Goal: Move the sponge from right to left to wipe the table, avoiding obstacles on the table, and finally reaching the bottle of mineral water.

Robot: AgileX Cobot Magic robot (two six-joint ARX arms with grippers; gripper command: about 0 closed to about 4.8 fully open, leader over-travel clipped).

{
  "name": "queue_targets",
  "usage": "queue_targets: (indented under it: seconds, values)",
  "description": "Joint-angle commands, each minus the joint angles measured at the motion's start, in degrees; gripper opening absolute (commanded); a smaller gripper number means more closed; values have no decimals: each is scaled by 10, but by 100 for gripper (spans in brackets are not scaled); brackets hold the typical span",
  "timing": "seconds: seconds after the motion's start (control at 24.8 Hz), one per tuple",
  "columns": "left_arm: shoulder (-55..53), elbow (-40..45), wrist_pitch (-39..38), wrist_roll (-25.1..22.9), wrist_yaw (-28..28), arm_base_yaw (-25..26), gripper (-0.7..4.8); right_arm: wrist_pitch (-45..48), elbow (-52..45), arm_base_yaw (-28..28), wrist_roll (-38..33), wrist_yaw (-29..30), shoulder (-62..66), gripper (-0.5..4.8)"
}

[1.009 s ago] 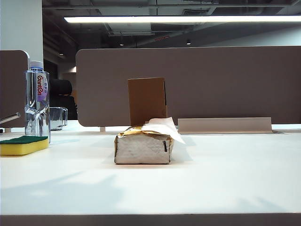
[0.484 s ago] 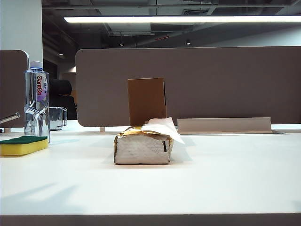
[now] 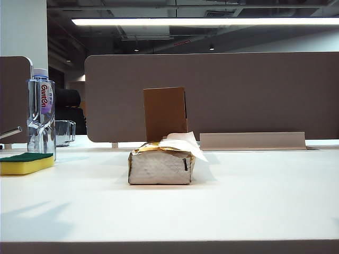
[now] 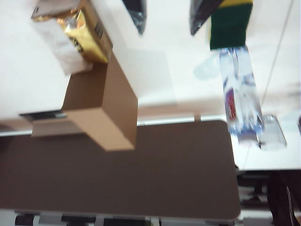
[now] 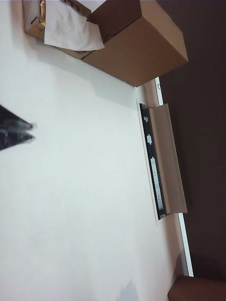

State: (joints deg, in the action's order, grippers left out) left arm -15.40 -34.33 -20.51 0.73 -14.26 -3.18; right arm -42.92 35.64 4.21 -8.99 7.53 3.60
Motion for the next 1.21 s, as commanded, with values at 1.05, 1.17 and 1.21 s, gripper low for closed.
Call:
queue_targets:
  seconds: [1.05,1.17,1.21]
  values:
    - [5,286,283,-14,51,0,83,246,-263,-1,-19,-23,-17,-6]
    - [5,306,309,-14,51,0,83,248,-279,-1,-13,-14,-28,-6]
    - [5,314,316,-14,51,0,83,248,-284,-1,-12,-14,-32,-6]
